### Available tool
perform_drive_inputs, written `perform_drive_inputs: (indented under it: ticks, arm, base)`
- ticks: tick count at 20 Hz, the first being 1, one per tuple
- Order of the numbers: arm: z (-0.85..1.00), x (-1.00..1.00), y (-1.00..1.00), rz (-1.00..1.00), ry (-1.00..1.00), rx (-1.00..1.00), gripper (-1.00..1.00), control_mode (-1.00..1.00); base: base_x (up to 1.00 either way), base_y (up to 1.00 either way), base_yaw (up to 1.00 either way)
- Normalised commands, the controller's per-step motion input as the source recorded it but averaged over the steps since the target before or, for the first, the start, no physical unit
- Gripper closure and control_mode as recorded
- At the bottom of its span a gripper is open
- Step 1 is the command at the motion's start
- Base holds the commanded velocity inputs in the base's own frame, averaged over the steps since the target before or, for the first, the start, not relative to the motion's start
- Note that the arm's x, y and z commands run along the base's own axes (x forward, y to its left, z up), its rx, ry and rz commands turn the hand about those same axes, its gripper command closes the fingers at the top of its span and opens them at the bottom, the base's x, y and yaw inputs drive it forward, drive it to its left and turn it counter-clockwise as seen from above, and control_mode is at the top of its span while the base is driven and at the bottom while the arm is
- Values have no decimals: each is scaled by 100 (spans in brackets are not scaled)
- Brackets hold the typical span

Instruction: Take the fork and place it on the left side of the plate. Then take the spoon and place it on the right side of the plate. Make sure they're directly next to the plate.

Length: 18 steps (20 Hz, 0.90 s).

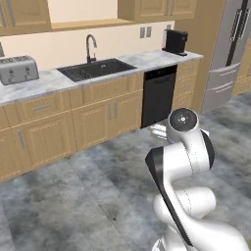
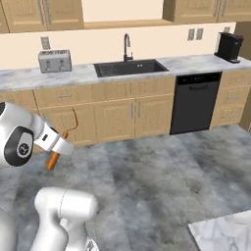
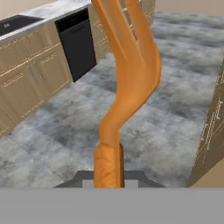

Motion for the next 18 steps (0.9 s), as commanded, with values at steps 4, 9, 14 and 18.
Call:
perform_drive_inputs:
  ticks: [4,9,14,18]
  arm:
    - [0,0,0,0,0,0,100,100]
    - [0,0,0,0,0,0,100,100]
    - [0,0,0,0,0,0,100,100]
    - [0,0,0,0,0,0,100,100]
  base:
    - [-100,-58,-12]
    - [-100,-55,-13]
    - [-100,-44,-12]
    - [-100,-40,-14]
